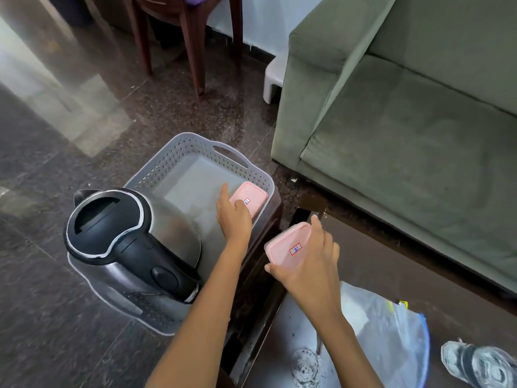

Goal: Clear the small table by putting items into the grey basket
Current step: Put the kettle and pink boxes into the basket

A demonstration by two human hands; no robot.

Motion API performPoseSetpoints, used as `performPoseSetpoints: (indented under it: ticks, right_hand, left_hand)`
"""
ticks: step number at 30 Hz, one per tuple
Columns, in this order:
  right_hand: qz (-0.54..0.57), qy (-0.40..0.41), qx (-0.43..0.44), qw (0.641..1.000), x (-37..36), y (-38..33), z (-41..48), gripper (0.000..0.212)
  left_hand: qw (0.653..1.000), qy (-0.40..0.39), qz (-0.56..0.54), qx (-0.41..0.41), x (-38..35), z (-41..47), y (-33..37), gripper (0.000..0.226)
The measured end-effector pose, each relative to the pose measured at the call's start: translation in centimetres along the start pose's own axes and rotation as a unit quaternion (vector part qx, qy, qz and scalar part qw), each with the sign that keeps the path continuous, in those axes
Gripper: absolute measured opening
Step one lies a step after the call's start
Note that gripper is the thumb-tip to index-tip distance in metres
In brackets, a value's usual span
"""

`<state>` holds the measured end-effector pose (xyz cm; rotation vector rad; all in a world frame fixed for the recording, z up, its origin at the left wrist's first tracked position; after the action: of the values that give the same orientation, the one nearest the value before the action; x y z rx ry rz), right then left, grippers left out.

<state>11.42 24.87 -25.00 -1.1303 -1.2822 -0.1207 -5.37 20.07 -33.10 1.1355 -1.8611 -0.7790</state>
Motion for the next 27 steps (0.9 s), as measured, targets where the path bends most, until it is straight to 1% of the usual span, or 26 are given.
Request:
performPoseSetpoints:
  ticks: [1, 3, 6, 8, 9, 10, 12, 13, 14, 15, 17, 18, 19, 21, 24, 26, 27]
  right_hand:
    - [0.009, 0.009, 0.0, 1.0, 0.3, -0.1, 0.4, 0.116]
    - [0.006, 0.029, 0.016, 0.999, 1.0, -1.0, 1.5, 0.109]
    - [0.01, 0.067, 0.066, 0.996, 1.5, -4.0, 4.2, 0.098]
    - [0.006, 0.075, 0.102, 0.992, 0.7, -6.3, 6.9, 0.095]
    - [-0.007, 0.07, 0.119, 0.99, -0.3, -7.6, 8.3, 0.096]
    - [-0.024, 0.062, 0.136, 0.989, -1.2, -8.5, 9.5, 0.098]
    - [-0.049, 0.037, 0.162, 0.985, -3.5, -10.2, 11.5, 0.102]
    - [-0.062, 0.028, 0.174, 0.982, -4.7, -10.7, 12.2, 0.102]
    - [-0.081, 0.022, 0.19, 0.978, -5.9, -11.2, 12.9, 0.101]
    - [-0.104, 0.016, 0.208, 0.972, -7.0, -11.4, 13.4, 0.1]
    - [-0.153, -0.007, 0.227, 0.962, -9.0, -11.3, 14.3, 0.101]
    - [-0.176, -0.02, 0.228, 0.957, -9.6, -11.1, 14.7, 0.101]
    - [-0.199, -0.032, 0.229, 0.952, -10.2, -10.8, 14.9, 0.1]
    - [-0.233, -0.039, 0.236, 0.942, -10.6, -10.4, 15.0, 0.091]
    - [-0.255, -0.042, 0.24, 0.936, -10.9, -9.8, 14.8, 0.075]
    - [-0.266, -0.051, 0.234, 0.934, -11.2, -9.6, 14.5, 0.073]
    - [-0.271, -0.055, 0.232, 0.933, -11.2, -9.4, 14.4, 0.072]
  left_hand:
    - [0.999, 0.007, -0.036, 0.007, 0.2, -0.3, 0.0, 0.054]
    - [0.99, 0.046, -0.125, 0.034, 1.3, -0.6, -0.2, 0.049]
    - [0.959, 0.113, -0.247, 0.076, 3.0, -1.0, -1.0, 0.043]
    - [0.943, 0.125, -0.295, 0.086, 3.5, -1.4, -1.5, 0.044]
    - [0.939, 0.121, -0.313, 0.081, 3.6, -1.4, -1.8, 0.047]
    - [0.935, 0.112, -0.327, 0.079, 3.5, -1.6, -2.0, 0.055]
    - [0.93, 0.103, -0.34, 0.097, 3.5, -1.4, -2.6, 0.081]
    - [0.926, 0.098, -0.347, 0.11, 3.5, -1.0, -3.1, 0.089]
    - [0.922, 0.094, -0.354, 0.124, 3.5, -0.6, -3.5, 0.088]
    - [0.917, 0.088, -0.366, 0.135, 3.4, -0.5, -3.7, 0.079]
    - [0.898, 0.086, -0.404, 0.153, 3.3, -0.8, -3.5, 0.043]
    - [0.889, 0.082, -0.419, 0.164, 3.2, -1.1, -3.2, 0.036]
    - [0.883, 0.076, -0.43, 0.174, 3.2, -1.4, -3.0, 0.039]
    - [0.871, 0.054, -0.45, 0.192, 2.8, -1.7, -2.6, 0.049]
    - [0.861, 0.042, -0.47, 0.189, 2.2, -1.8, -2.0, 0.052]
    - [0.87, 0.03, -0.463, 0.166, 1.7, -1.2, -2.1, 0.055]
    - [0.878, 0.027, -0.453, 0.155, 1.6, -1.0, -1.9, 0.063]
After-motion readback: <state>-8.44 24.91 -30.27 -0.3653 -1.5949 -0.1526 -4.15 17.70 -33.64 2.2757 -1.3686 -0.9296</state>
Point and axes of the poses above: each hand's wrist, its own z-axis towards the middle knuckle, its own x-axis out of the back of the hand, y = z × x, the point moved 5 cm from there along z, towards the middle knuckle, and after that the axes turned 8 degrees about x, right-handed, at the moved point
